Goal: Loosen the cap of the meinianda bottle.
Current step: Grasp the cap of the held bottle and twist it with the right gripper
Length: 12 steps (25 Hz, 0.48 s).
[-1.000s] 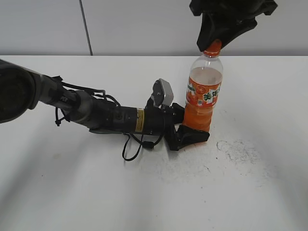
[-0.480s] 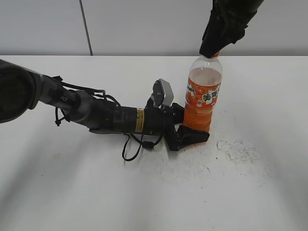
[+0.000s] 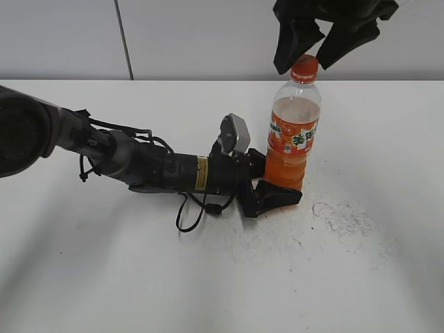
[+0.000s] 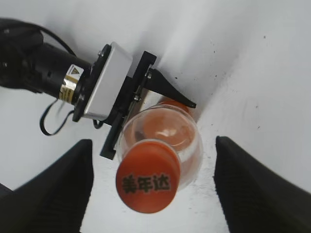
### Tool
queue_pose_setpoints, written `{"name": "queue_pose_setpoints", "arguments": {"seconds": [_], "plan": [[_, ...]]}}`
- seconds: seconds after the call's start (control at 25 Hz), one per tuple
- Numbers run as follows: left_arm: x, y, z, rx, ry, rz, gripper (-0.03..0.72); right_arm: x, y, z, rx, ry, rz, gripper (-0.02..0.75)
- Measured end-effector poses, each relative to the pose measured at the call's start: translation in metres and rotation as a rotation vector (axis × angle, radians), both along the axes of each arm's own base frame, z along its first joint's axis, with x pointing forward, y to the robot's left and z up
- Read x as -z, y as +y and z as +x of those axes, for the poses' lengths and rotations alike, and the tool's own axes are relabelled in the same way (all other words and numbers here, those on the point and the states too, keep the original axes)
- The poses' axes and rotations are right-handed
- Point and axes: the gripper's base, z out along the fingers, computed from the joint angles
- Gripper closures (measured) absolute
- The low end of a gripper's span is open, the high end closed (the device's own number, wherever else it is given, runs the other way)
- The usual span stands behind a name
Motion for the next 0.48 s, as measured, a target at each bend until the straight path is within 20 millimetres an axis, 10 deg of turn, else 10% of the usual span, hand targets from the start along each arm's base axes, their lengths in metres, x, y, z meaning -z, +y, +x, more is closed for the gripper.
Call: {"name": "queue_pose_setpoints", "arguments": {"seconds": [0.32,0.48], "plan": [[0.0,0.0,0.0001,-0.001,0.001,-0.001,0.12,0.0003,-0.001,0.0004,0.175,0.058,0.034,0.464],[0.0,0.0,0.0001,-0.001,0.001,-0.001,0.12,0.0004,-0.0019,0.0008,0.123,0.034,0.011,0.465]]}}
